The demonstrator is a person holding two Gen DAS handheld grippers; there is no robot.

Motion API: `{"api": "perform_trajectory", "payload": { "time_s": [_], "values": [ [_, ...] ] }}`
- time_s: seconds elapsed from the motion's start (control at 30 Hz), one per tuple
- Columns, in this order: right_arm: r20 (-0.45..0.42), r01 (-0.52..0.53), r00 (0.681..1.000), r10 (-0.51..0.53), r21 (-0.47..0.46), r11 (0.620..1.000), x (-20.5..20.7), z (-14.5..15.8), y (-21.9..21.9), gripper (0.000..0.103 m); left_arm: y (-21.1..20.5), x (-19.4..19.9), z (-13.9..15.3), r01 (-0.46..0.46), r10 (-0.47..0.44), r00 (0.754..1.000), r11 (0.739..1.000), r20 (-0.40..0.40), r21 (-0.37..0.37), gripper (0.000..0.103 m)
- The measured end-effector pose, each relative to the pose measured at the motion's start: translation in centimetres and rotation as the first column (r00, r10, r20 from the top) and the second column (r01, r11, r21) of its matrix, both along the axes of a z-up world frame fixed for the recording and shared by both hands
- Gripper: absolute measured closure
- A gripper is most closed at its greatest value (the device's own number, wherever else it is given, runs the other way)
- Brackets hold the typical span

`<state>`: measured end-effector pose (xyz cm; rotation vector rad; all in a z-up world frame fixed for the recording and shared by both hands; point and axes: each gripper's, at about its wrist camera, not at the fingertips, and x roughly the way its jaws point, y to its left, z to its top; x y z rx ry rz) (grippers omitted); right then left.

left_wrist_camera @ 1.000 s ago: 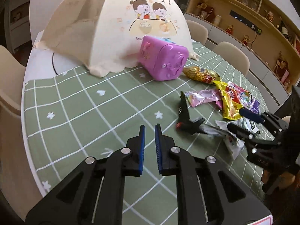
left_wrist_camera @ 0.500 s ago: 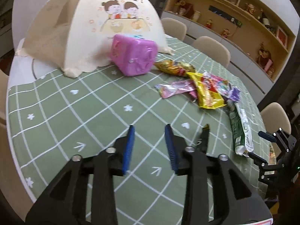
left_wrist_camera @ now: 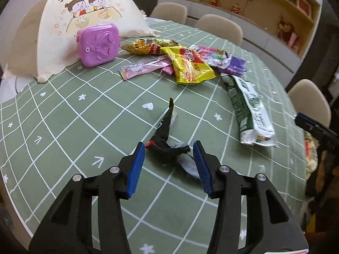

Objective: Collect trash
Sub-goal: 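Grasp the black wrapper with the left gripper while the right gripper approaches the milk pouch, then grasp the white-green SATINE milk pouch with the right gripper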

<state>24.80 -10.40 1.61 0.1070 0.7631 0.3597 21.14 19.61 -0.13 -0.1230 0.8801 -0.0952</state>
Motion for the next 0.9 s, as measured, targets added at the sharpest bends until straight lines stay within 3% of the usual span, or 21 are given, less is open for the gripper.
{"api": "perform_trajectory", "payload": {
  "time_s": [0.07, 0.1, 0.23, 0.47, 0.57, 0.9],
  "values": [
    [-0.011, 0.015, 1.0, -0.015, 0.023, 1.0, 0.3, -0.1, 0.4, 0.049, 0.0, 0.6, -0.6, -0.024, 0.023, 1.0, 1.0, -0.017, -0.019, 0.059],
    [-0.012, 0.01, 1.0, -0.01, 0.034, 0.999, 0.4, -0.1, 0.6, 0.049, -0.1, 0.8, -0.8, -0.032, 0.032, 0.999, 0.999, -0.019, -0.035, 0.065],
    [-0.035, -0.021, 0.999, 0.025, 0.086, 0.996, 1.7, -0.1, 3.0, 0.049, -0.2, 0.4, -0.8, -0.021, 0.021, 1.0, 0.999, 0.012, -0.026, 0.073],
    [-0.067, 0.004, 0.998, -0.001, 0.036, 0.999, 5.1, -1.1, 7.0, 0.049, 0.8, -0.8, 0.7, -0.048, 0.047, 0.997, 0.999, 0.065, 0.002, 0.073],
    [-0.104, 0.021, 0.994, -0.019, 0.015, 1.0, 6.3, -1.9, 7.8, 0.049, 1.3, -1.0, 0.7, -0.054, 0.055, 0.997, 0.998, 0.062, -0.016, 0.073],
    [-0.165, -0.032, 0.985, 0.044, 0.073, 0.997, 7.9, -2.3, 9.0, 0.049, 2.6, -0.7, 0.2, -0.064, 0.069, 0.996, 0.993, 0.048, -0.101, 0.072]
  ]
}}
